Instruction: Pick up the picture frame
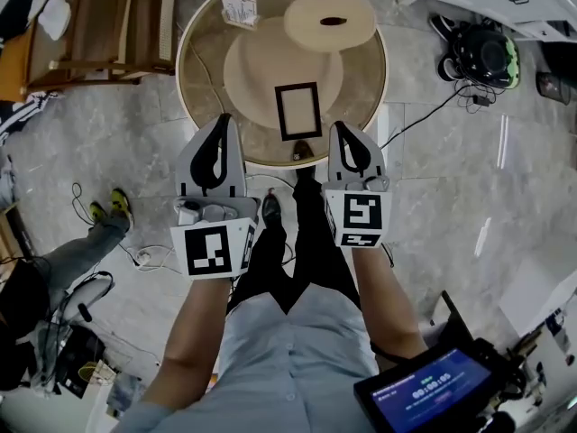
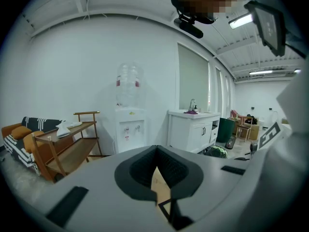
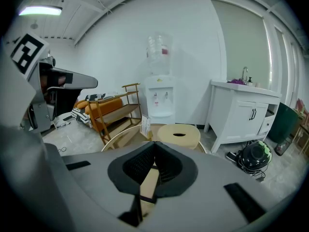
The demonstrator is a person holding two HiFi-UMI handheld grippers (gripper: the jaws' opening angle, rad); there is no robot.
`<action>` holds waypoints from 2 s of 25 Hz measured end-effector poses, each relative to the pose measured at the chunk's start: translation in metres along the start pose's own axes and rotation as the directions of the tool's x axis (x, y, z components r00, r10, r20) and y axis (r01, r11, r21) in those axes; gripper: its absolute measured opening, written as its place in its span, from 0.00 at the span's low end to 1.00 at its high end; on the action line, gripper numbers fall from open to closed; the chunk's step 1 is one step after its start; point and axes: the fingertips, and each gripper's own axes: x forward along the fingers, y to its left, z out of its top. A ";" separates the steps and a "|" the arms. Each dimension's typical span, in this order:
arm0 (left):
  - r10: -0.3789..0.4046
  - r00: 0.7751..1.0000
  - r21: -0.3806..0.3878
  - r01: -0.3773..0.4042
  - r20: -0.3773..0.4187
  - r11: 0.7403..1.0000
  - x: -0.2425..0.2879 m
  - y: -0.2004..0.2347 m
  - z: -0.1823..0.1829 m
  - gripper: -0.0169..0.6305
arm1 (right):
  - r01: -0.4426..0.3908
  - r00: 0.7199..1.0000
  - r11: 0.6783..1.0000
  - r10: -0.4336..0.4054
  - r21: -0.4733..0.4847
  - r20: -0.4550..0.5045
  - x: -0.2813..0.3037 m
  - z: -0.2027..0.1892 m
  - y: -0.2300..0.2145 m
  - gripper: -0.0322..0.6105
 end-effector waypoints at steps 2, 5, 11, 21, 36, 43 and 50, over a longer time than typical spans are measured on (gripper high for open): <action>-0.001 1.000 -0.006 0.001 -0.015 1.000 0.009 -0.001 -0.011 0.04 | -0.006 1.000 1.000 0.006 0.005 -0.021 0.010 -0.012 -0.004 0.07; -0.001 0.999 -0.014 0.001 -0.035 1.000 0.021 -0.003 -0.027 0.04 | -0.016 0.999 1.000 0.017 0.010 -0.052 0.024 -0.029 -0.007 0.07; -0.007 0.997 -0.029 0.004 -0.081 1.000 0.039 -0.009 -0.060 0.04 | -0.034 0.994 0.999 0.037 0.033 -0.100 0.049 -0.057 -0.010 0.09; 0.000 0.990 -0.068 -0.010 -0.139 0.998 0.067 -0.011 -0.103 0.04 | -0.071 0.983 0.997 0.076 0.038 -0.166 0.090 -0.098 -0.019 0.17; -0.007 0.978 -0.100 -0.014 -0.208 0.995 0.087 -0.012 -0.156 0.04 | -0.107 0.955 0.990 0.128 0.093 -0.266 0.121 -0.162 -0.006 0.21; -0.010 0.972 -0.112 -0.017 -0.235 0.994 0.092 -0.012 -0.175 0.04 | -0.097 0.946 0.989 0.126 0.109 -0.299 0.129 -0.185 -0.003 0.22; 0.004 0.965 -0.114 -0.035 -0.263 0.993 0.087 -0.002 -0.204 0.04 | -0.083 0.938 0.990 0.116 0.115 -0.326 0.142 -0.216 -0.001 0.23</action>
